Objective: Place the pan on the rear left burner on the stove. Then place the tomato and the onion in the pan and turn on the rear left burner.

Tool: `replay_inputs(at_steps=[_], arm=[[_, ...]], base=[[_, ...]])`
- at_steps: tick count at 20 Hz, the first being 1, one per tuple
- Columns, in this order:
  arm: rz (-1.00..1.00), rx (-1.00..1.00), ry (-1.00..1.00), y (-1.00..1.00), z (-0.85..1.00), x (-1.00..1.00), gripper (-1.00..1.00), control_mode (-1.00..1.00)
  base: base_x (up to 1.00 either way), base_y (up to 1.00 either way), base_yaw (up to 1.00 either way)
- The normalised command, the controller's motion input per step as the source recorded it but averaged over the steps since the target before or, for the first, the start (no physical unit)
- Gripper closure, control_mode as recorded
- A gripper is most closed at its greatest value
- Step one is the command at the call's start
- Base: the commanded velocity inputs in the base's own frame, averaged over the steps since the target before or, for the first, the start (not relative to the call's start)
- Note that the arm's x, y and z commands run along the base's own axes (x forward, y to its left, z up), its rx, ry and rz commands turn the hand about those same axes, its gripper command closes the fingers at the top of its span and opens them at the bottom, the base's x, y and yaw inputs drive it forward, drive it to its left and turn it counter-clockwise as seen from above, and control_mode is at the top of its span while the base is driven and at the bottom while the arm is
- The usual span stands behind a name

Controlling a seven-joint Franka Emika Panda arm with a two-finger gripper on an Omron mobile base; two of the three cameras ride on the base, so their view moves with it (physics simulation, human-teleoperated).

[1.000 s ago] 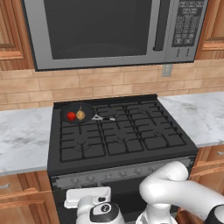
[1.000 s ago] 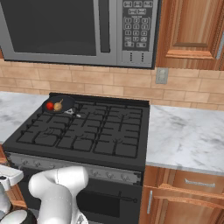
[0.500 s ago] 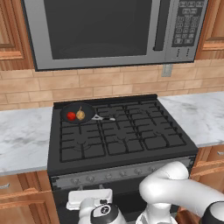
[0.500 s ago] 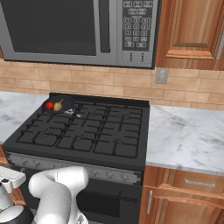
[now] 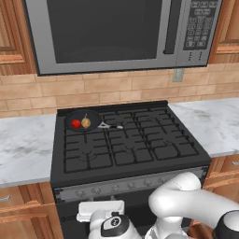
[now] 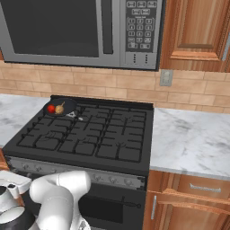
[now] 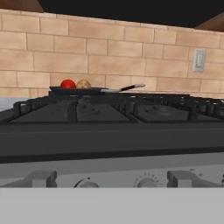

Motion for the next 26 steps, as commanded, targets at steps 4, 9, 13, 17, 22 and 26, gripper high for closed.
replay_inputs(at_steps=[4,9,13,17,22,26], arm=[[0.00,0.00,0.00,-0.20,-0.04,0.18,-1.00,-1.00],[0.00,0.00,0.00,-0.04,-0.09,0.22,-1.00,-1.00],[0.00,0.00,0.00,0.00,-0.22,0.23,-1.00,-1.00],[0.00,0.00,0.00,0.00,-0.28,0.17,-1.00,-1.00],[0.00,0.00,0.00,0.00,-0.31,0.08,-1.00,-1.00],[0.00,0.00,-0.01,0.01,-0.24,0.00,-1.00,-1.00]], base=[[0.00,0.00,0.00],[0.00,0.00,0.00],[0.00,0.00,0.00],[0.00,0.00,0.00],[0.00,0.00,0.00],[0.00,0.00,0.00]])
